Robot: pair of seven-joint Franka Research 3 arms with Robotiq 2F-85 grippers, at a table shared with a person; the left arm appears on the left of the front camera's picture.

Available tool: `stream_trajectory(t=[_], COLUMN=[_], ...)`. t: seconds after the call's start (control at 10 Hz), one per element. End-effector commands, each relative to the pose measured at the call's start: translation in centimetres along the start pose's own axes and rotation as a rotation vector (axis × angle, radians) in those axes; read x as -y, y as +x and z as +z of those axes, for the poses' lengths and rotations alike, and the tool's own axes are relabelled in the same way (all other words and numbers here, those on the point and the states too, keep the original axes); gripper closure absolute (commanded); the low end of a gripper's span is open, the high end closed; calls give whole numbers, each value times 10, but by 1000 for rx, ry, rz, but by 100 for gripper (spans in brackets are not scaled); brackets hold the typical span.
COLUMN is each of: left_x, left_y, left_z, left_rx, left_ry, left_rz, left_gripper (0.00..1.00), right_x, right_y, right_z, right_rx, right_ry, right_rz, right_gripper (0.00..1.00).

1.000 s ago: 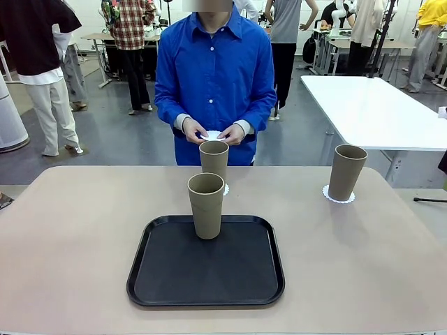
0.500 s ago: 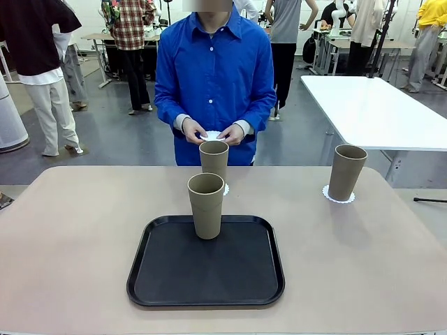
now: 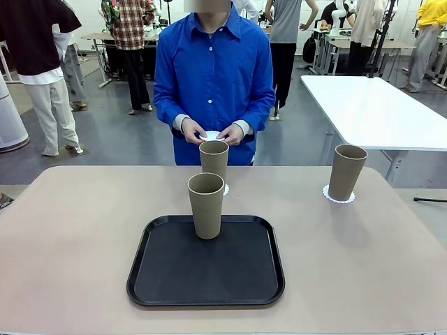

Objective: Place coasters on the table and set cups on them.
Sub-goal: Take one Reusable plastic cup from the Flat Tray and place it on a coaster set by the human.

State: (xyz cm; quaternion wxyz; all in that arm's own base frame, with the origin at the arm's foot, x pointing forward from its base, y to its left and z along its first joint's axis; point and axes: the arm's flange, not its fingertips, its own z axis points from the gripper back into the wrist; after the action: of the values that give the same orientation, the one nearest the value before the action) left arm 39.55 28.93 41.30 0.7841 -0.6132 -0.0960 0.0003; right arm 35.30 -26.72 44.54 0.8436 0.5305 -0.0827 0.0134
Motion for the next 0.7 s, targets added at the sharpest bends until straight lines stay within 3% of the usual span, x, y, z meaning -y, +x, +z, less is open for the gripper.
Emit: stream_trajectory(t=[0.0, 0.3, 0.6], left_x=[3, 3, 3], left_y=[1, 1, 1], left_z=[1, 1, 1], left_rx=[11, 11, 11], left_ry=[-8, -8, -8], left_rz=[2, 2, 2], left_gripper=[0, 0, 0], right_x=[25, 61, 72], right_y=[18, 19, 20], right_z=[17, 23, 25], right_rx=[-28, -10, 35], right_ry=[40, 109, 106], right_rz=[-32, -79, -53], right_gripper=[0, 0, 0])
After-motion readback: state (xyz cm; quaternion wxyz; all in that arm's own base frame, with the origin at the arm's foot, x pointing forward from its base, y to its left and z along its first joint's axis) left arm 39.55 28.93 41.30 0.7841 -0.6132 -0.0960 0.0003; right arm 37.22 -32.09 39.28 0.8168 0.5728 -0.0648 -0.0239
